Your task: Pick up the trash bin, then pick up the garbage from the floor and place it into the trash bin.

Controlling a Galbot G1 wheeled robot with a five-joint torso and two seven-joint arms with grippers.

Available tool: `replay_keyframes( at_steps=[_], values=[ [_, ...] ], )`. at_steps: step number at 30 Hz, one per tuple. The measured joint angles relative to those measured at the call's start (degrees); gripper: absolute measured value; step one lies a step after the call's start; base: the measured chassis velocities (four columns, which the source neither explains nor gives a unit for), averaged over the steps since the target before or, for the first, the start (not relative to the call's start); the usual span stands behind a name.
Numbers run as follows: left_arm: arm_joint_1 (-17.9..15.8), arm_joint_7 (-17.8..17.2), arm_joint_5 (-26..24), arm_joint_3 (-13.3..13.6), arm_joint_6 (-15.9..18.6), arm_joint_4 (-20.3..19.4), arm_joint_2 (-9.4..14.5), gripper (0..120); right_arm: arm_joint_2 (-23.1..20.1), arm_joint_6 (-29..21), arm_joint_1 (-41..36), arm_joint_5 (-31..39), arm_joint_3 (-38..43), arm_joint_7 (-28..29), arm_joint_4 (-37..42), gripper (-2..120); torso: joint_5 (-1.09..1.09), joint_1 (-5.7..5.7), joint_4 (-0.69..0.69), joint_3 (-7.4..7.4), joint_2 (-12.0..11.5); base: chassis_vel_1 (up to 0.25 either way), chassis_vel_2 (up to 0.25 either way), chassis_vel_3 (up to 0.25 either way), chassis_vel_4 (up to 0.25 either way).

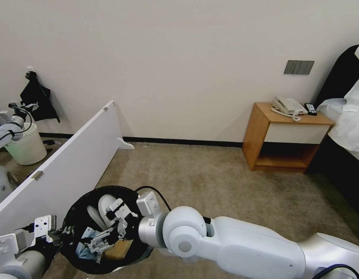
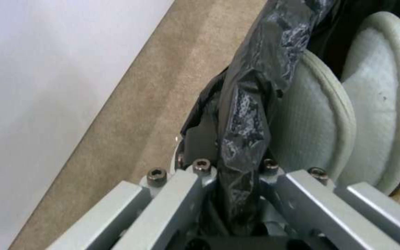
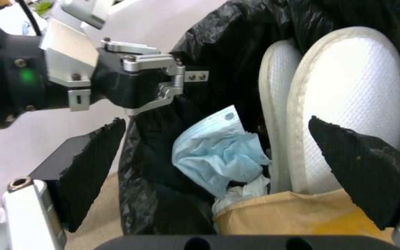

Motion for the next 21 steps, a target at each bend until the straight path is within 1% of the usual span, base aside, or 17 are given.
replay_keyframes(
  at_steps=[2, 5, 7, 8, 10, 11, 13, 14, 16, 17, 19, 20, 21],
  values=[
    [0.2, 0.0, 0.0, -0.3, 0.0, 0.3, 0.0, 2, -1.0, 0.5, -0.3, -0.2, 0.7, -0.2, 1.2, 100, 0.00, 0.00, 0.00, 0.00, 0.0, 0.000, 0.000, 0.000, 0.000],
    [0.3, 0.0, 0.0, -0.5, 0.0, 0.4, 0.0, 2, -1.4, 1.1, -0.6, -0.8, 1.4, -0.7, 1.5, 100, 0.00, 0.00, 0.00, 0.00, 0.0, 0.000, 0.000, 0.000, 0.000],
    [0.4, 0.0, -0.3, -1.2, 0.0, 0.6, -0.2, 2, -2.0, 3.5, -1.9, -2.9, 5.9, -3.2, 2.3, 100, 0.00, 0.00, 0.00, 0.00, 0.0, 0.000, 0.000, 0.000, 0.000],
    [0.4, 0.0, -0.3, -1.2, 0.0, 0.6, -0.2, 2, -2.0, 3.5, -1.9, -2.9, 5.9, -3.2, 2.3, 100, 0.00, 0.00, 0.00, 0.00, 0.0, 0.000, 0.000, 0.000, 0.000],
    [0.5, 0.1, -0.4, -1.4, 0.0, 0.7, -0.3, 2, -2.2, 5.5, -2.5, -4.8, 10.1, -5.5, 2.4, 100, 0.00, 0.00, 0.01, 0.00, 0.0, 0.000, 0.000, 0.000, 0.000],
    [0.5, 0.1, -0.4, -1.4, 0.0, 0.7, -0.3, 2, -2.2, 5.5, -2.5, -4.8, 10.1, -5.5, 2.4, 100, 0.00, 0.00, 0.01, 0.00, 0.0, 0.000, 0.000, 0.000, 0.000],
    [0.3, 0.1, -0.3, -1.6, 0.0, 0.8, -0.6, 2, -2.4, 7.2, -3.2, -6.4, 14.6, -7.1, 2.0, 100, 0.00, 0.00, 0.00, 0.00, 0.0, 0.000, 0.000, 0.000, 0.000],
    [0.3, 0.1, -0.3, -1.6, 0.0, 0.8, -0.6, 2, -2.4, 7.2, -3.2, -6.4, 14.6, -7.1, 2.0, 100, 0.00, 0.00, 0.00, 0.00, 0.0, 0.000, 0.000, 0.000, 0.000],
    [0.0, 0.1, -0.3, -2.1, 0.0, 1.0, -1.1, 2, -3.0, 7.8, -4.9, -7.1, 19.7, -7.3, 1.3, 100, 0.00, 0.00, 0.00, 0.01, 0.0, 0.000, 0.000, 0.000, 0.000],
    [0.0, 0.1, -0.3, -2.1, 0.0, 1.0, -1.1, 2, -3.0, 7.8, -4.9, -7.1, 19.7, -7.3, 1.3, 100, 0.00, 0.00, 0.00, 0.01, 0.0, 0.000, 0.000, 0.000, 0.000],
    [0.1, 0.3, -0.3, -2.8, 0.0, 1.0, -1.4, 2, -4.5, 7.9, -7.5, -7.9, 24.0, -6.9, 0.5, 100, 0.01, 0.00, 0.01, 0.00, 0.0, 0.000, 0.000, 0.000, 0.000],
    [0.1, 0.3, -0.3, -2.8, 0.0, 1.0, -1.4, 2, -4.5, 7.9, -7.5, -7.9, 24.0, -6.9, 0.5, 100, 0.01, 0.00, 0.01, 0.00, 0.0, 0.000, 0.000, 0.000, 0.000],
    [0.1, 0.5, -0.3, -3.1, 0.0, 1.1, -1.5, 2, -5.4, 8.0, -8.9, -8.8, 25.8, -6.8, 0.1, 100, 0.01, 0.00, 0.00, 0.01, 0.0, 0.000, 0.000, 0.000, 0.000]
  ],
)
